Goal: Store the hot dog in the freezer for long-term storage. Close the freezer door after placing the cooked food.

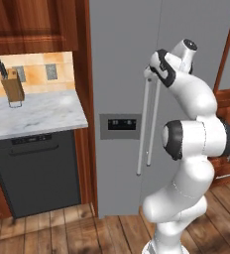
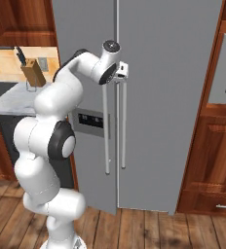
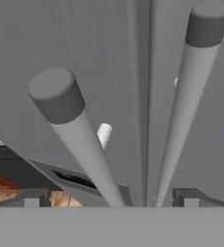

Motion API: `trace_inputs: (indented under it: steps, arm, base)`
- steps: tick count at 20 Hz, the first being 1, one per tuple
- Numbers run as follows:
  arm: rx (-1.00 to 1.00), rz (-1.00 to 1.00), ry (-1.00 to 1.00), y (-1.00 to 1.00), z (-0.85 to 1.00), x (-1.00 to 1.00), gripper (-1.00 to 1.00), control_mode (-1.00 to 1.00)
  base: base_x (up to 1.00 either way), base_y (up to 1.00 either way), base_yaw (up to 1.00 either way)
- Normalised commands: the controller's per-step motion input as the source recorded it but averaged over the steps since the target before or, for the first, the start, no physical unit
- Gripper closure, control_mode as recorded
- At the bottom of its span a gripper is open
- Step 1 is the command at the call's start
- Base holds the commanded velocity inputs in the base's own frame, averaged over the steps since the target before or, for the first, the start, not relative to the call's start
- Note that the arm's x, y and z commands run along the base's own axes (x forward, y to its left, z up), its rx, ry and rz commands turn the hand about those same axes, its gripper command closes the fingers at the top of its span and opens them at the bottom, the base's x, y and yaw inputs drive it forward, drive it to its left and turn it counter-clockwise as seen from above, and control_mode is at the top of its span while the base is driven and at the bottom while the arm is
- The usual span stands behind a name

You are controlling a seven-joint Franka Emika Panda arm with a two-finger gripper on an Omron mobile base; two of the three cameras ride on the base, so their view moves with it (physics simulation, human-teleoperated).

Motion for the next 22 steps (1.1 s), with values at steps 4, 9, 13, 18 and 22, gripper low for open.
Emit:
trace_inputs:
  steps: [4,9,13,18,22]
  arm:
    - [-0.08,-0.08,0.07,0.09,0.00,0.00,-1.00,-1.00]
    - [-0.19,-0.17,0.01,0.67,-0.04,0.09,-1.00,-1.00]
    - [-0.06,-0.12,-0.08,0.41,-0.22,0.32,-1.00,-1.00]
    - [-0.04,0.00,-0.12,-0.03,-0.14,0.55,-1.00,-1.00]
    - [0.00,0.00,0.01,-0.61,0.00,0.57,-1.00,-1.00]
  base:
    - [0.00,0.00,0.00]
    - [0.00,0.00,0.00]
    - [0.00,0.00,0.00]
    - [0.00,0.00,0.00]
    - [0.00,0.00,0.00]
